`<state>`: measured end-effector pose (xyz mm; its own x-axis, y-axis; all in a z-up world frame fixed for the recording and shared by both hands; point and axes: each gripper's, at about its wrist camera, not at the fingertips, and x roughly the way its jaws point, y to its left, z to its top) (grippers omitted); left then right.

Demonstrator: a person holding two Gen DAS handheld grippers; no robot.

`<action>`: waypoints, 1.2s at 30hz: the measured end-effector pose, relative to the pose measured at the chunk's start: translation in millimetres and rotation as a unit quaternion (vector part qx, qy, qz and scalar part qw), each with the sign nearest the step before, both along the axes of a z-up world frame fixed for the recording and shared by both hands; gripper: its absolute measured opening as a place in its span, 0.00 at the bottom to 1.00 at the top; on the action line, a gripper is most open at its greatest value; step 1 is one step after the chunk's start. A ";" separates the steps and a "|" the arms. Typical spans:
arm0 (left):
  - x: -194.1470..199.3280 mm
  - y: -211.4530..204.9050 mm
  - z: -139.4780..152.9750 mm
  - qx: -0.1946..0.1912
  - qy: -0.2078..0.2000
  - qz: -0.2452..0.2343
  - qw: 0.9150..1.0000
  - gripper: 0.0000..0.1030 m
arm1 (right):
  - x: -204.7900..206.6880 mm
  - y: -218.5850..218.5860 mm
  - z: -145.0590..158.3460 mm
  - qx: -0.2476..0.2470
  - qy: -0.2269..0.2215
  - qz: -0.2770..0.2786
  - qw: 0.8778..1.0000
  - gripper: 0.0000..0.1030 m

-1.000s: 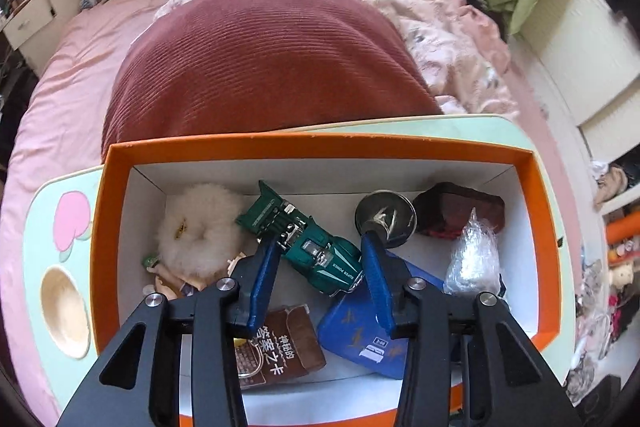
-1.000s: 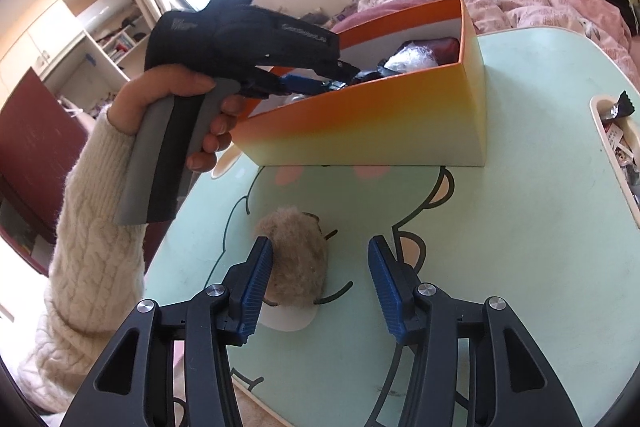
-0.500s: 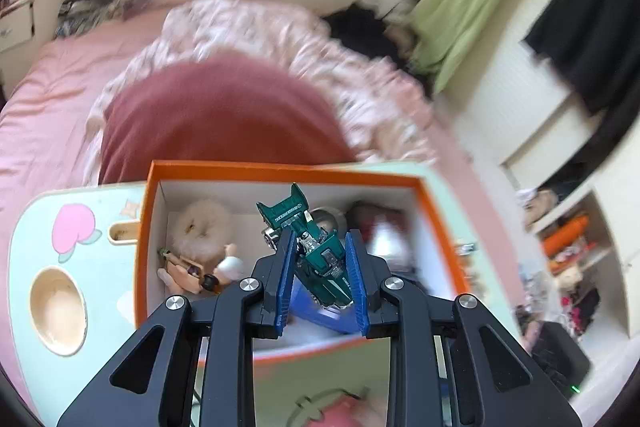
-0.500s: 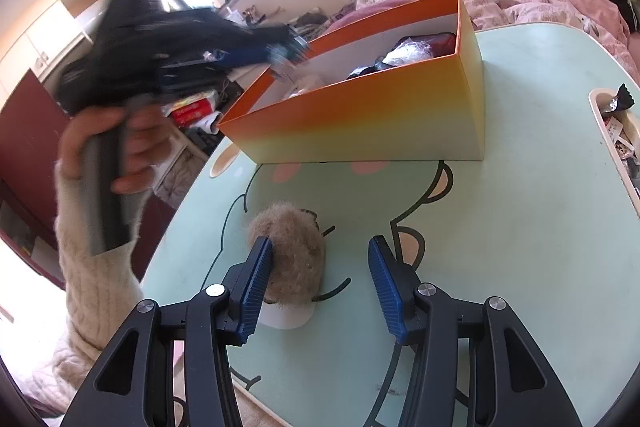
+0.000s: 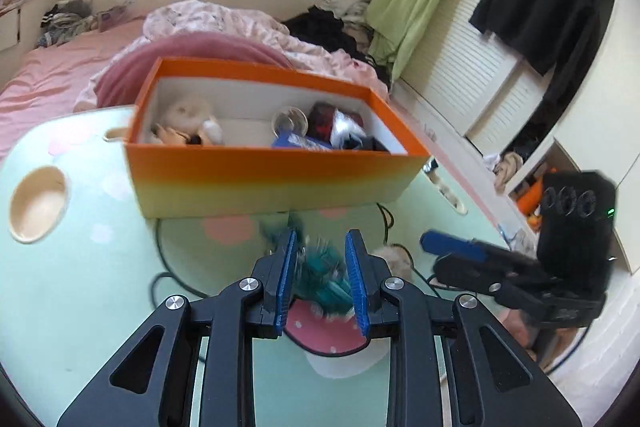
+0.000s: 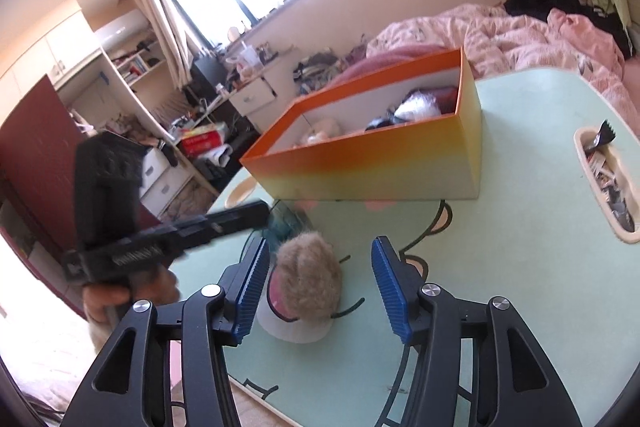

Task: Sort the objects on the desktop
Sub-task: 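Lift brown pompom from box onto table with right tool while left tool moves green toy car out, then grasp black cloth in box with right tool, set it on table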

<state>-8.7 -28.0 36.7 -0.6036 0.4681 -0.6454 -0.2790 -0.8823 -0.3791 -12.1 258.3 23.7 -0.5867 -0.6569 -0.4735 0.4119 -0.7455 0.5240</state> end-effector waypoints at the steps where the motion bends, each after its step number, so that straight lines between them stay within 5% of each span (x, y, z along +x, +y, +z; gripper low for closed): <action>1: -1.0 0.1 -0.9 -0.003 -0.002 0.004 1.000 0.31 | 0.3 1.4 0.8 0.000 0.002 -0.004 1.000 0.55; 4: 7.6 -8.5 1.1 0.003 0.015 0.038 0.999 0.64 | -2.0 6.2 0.5 -0.002 0.002 -0.008 1.000 0.55; 6: 21.3 -15.6 5.9 0.006 0.036 0.043 0.998 0.71 | -1.9 7.5 -1.1 0.000 0.000 -0.009 1.000 0.55; 12: 50.5 -9.6 -5.3 -0.093 0.003 0.032 0.995 0.73 | -0.4 16.6 6.2 0.011 0.011 -0.026 1.000 0.55; 17: 54.0 8.6 -23.9 -0.141 -0.010 0.010 0.990 0.73 | -9.8 33.8 46.0 0.030 0.042 -0.067 0.996 0.55; 20: 49.2 19.9 -37.1 -0.191 0.000 0.026 0.981 0.79 | -33.7 18.4 64.7 0.104 0.029 -0.065 0.992 0.35; 22: 51.3 21.4 -39.1 -0.188 0.008 0.032 0.982 0.83 | -55.3 0.3 68.7 0.149 0.002 -0.041 0.988 0.24; 24: 50.8 20.0 -39.3 -0.186 0.006 0.031 0.982 0.83 | -74.4 -13.3 68.2 0.175 -0.024 -0.028 0.984 0.23; 29: 52.6 18.0 -42.1 -0.184 0.012 0.032 0.982 0.83 | -120.7 -32.2 58.3 0.233 -0.104 -0.018 0.967 0.24; 32: 52.4 22.4 -41.7 -0.184 0.012 0.034 0.982 0.83 | -141.9 -39.1 42.7 0.278 -0.151 -0.020 0.949 0.36; 36: 51.8 22.1 -41.6 -0.186 0.013 0.032 0.982 0.83 | -156.3 -45.1 22.2 0.265 -0.195 0.016 0.944 0.27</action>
